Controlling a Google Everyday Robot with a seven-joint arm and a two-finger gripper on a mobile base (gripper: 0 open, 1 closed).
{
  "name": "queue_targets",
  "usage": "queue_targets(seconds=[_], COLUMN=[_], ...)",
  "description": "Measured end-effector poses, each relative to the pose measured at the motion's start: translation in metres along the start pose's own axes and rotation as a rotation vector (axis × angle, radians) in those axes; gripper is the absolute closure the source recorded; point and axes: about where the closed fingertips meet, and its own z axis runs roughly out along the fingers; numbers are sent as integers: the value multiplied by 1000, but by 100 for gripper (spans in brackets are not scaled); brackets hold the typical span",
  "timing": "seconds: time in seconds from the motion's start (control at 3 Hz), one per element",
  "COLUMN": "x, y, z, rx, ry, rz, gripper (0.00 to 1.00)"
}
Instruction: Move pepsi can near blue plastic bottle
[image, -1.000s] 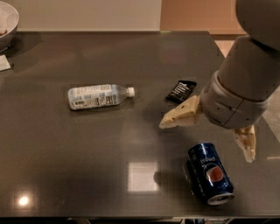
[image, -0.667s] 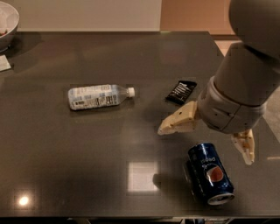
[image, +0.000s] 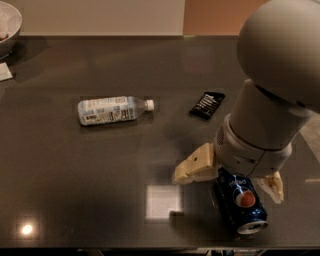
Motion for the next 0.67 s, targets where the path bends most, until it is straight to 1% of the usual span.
queue_targets(seconds=[0.33, 0.67], x=[-14, -21], y=[2, 13], z=[13, 22], rx=[-35, -72], ry=[-7, -9], rz=[-51, -62], gripper=[0, 0])
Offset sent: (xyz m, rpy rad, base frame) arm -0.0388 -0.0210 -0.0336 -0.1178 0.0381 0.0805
